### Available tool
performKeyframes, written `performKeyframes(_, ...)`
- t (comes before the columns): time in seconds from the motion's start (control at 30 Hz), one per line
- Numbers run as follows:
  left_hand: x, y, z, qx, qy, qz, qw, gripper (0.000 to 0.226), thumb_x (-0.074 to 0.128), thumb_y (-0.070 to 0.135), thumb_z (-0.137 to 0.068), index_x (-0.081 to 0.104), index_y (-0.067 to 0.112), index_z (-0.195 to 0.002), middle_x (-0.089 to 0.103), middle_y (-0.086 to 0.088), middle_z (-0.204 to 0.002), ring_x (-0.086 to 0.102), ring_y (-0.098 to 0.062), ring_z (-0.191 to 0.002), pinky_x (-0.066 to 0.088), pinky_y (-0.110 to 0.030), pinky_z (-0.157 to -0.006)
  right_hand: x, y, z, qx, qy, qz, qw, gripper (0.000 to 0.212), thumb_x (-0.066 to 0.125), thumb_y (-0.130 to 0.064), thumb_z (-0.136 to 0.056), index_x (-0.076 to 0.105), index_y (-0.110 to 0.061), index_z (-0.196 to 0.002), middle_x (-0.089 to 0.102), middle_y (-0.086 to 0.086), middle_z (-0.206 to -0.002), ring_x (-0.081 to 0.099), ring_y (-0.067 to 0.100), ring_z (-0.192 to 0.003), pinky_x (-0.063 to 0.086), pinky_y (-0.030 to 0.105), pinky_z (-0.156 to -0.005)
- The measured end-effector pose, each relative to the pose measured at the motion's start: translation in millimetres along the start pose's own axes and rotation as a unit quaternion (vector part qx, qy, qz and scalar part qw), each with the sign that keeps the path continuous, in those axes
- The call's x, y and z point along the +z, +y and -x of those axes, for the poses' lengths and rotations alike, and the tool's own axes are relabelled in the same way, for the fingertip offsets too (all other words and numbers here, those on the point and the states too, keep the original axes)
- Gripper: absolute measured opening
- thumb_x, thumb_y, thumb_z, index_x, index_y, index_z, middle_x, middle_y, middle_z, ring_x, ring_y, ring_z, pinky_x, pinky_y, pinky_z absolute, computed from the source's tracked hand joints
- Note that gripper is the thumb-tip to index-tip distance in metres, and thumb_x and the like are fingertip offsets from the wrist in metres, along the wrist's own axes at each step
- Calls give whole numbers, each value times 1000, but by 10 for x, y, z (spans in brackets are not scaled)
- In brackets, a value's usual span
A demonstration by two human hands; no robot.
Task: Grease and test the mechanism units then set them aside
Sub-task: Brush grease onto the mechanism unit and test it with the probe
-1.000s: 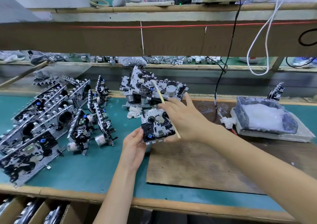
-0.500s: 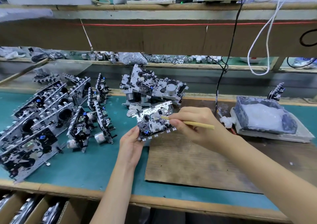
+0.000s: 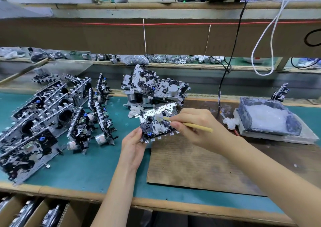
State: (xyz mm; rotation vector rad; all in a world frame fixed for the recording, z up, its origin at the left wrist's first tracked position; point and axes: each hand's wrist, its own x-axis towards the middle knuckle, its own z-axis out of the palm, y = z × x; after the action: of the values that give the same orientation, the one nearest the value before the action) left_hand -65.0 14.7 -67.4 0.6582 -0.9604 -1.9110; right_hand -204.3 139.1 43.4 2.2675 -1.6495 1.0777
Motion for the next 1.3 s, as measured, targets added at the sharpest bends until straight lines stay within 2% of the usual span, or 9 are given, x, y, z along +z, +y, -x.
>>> performKeyframes(0.17,-15,-10,-17,3,2,18,1000,21,40,0,-95,60,-3,-100,73,-2,-81,67,-9,-68,51,-18,-54,-3,-36,-12,-5,-4,11,1000,15,56,-8,-87,62,3,-95,61,7,-82,52,11,-72,44,24,-65)
performKeyframes(0.27,-20,-16,-25,5,1,29,1000,22,39,0,-95,60,-3,-100,73,-3,-81,68,-9,-70,52,-19,-56,-20,-56,-6,-20,-29,35,999,11,56,-4,-84,61,3,-90,60,9,-82,55,18,-70,44,26,-64)
performKeyframes(0.43,-26,-18,-31,3,-1,32,999,22,39,0,-96,60,-3,-101,73,-4,-84,68,-11,-74,53,-20,-60,-21,-74,-4,-28,-60,58,996,11,56,-3,-80,61,4,-86,60,13,-82,58,29,-69,47,39,-61)
performKeyframes(1.07,-28,-16,-25,11,-11,25,1000,22,39,1,-95,60,-2,-99,73,0,-79,66,-6,-67,50,-16,-56,-9,-97,-46,-21,-74,63,995,12,55,-3,-77,61,5,-83,60,14,-79,57,32,-67,49,41,-58)
performKeyframes(1.3,-26,-13,-30,8,-9,32,999,22,40,2,-94,60,-3,-101,73,-3,-83,68,-10,-73,53,-19,-60,-15,-121,-55,-22,-53,63,996,9,58,0,-75,62,4,-82,59,12,-77,56,29,-65,47,38,-57)
